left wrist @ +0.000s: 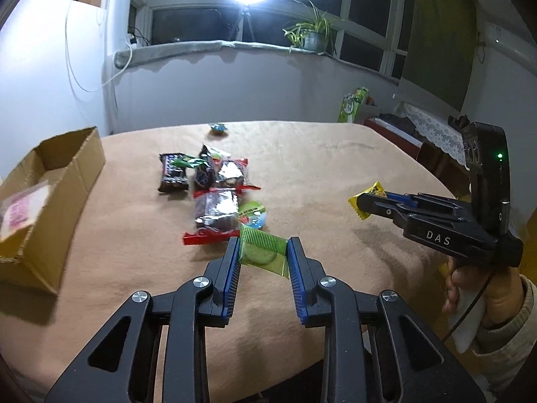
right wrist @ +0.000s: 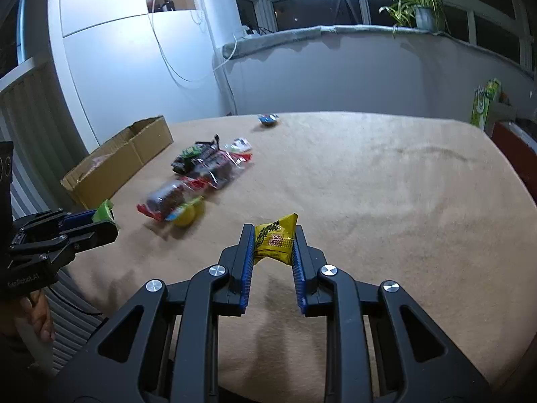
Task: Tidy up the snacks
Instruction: 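Carry both snacks to the cardboard box and open both tools over it, then grasp the red-wrapped cake with the left tool while the right tool grasps the jelly cup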
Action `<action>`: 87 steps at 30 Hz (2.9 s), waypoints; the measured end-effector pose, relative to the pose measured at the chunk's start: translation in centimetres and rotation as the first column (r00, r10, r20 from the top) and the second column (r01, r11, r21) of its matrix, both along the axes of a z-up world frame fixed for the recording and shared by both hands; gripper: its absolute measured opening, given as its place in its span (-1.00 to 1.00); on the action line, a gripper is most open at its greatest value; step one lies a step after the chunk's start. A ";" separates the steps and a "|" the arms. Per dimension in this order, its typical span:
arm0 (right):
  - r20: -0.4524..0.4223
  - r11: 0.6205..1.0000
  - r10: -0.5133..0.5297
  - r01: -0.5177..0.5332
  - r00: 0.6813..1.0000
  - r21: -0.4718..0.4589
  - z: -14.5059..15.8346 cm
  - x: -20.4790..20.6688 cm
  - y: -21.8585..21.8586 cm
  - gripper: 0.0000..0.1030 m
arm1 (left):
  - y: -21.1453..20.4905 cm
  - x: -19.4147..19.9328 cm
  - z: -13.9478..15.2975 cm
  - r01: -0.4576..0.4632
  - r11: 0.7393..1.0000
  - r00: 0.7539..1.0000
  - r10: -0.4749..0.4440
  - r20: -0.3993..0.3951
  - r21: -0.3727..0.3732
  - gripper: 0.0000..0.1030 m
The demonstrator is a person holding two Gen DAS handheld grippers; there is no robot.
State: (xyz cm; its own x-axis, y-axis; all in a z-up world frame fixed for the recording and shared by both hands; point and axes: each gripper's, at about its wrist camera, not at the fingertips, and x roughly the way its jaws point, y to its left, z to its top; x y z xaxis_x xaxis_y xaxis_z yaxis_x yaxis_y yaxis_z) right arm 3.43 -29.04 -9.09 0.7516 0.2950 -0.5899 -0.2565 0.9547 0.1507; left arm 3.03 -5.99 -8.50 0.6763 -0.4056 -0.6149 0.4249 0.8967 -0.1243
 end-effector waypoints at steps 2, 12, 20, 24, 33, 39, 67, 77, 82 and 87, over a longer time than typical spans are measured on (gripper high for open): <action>0.014 1.000 0.006 -0.006 1.000 -0.013 0.7 -0.2 0.7 -0.58 | 0.6 -0.3 0.3 -0.007 1.000 1.000 0.007 0.003 -0.001 -0.49; 0.055 0.995 0.054 -0.049 0.997 -0.091 3.1 0.1 5.8 -0.58 | 4.7 -1.5 2.8 -0.069 0.997 0.995 0.070 0.073 -0.018 -0.49; 0.075 0.980 0.146 -0.134 0.986 -0.147 4.6 1.5 12.2 -0.58 | 9.3 -1.6 4.4 -0.135 0.991 0.981 0.136 0.140 -0.020 -0.49; 0.075 0.966 0.212 -0.198 0.974 -0.165 4.9 2.7 16.2 -0.58 | 12.1 -1.4 4.4 -0.180 0.983 0.972 0.184 0.148 -0.040 -0.49; 0.062 0.926 0.352 -0.338 0.934 -0.171 4.7 6.3 24.7 -0.58 | 18.7 0.7 2.8 -0.303 0.951 0.945 0.308 0.112 -0.060 -0.49; 0.069 0.906 0.404 -0.388 0.912 -0.169 4.5 11.0 29.3 -0.58 | 22.1 3.8 1.8 -0.366 0.929 0.926 0.369 0.078 -0.057 -0.49; 0.095 0.940 0.318 -0.301 0.943 -0.161 3.2 8.7 28.4 0.61 | 24.6 4.8 1.0 -0.445 0.892 0.894 0.448 0.014 -0.081 0.49; 0.054 0.951 0.285 -0.275 0.957 -0.139 0.9 2.8 24.1 0.61 | 21.6 1.8 2.4 -0.412 0.907 0.908 0.417 0.041 -0.089 0.55; 0.035 0.962 0.245 -0.239 0.969 -0.133 -0.1 1.3 21.3 0.61 | 19.0 1.6 2.5 -0.364 0.928 0.929 0.368 0.044 -0.078 0.55; 0.020 0.974 0.198 -0.194 0.980 -0.115 -0.8 1.0 18.4 0.61 | 15.9 1.6 2.2 -0.310 0.949 0.949 0.313 0.041 -0.063 0.55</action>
State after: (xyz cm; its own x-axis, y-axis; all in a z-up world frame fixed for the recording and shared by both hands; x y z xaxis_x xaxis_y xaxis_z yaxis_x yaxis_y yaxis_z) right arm 4.40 -10.65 -9.86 0.7041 0.3718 -0.6050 -0.4432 0.8958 0.0348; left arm 4.66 9.94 -6.33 0.8037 -0.2022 -0.5597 0.1325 0.9777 -0.1629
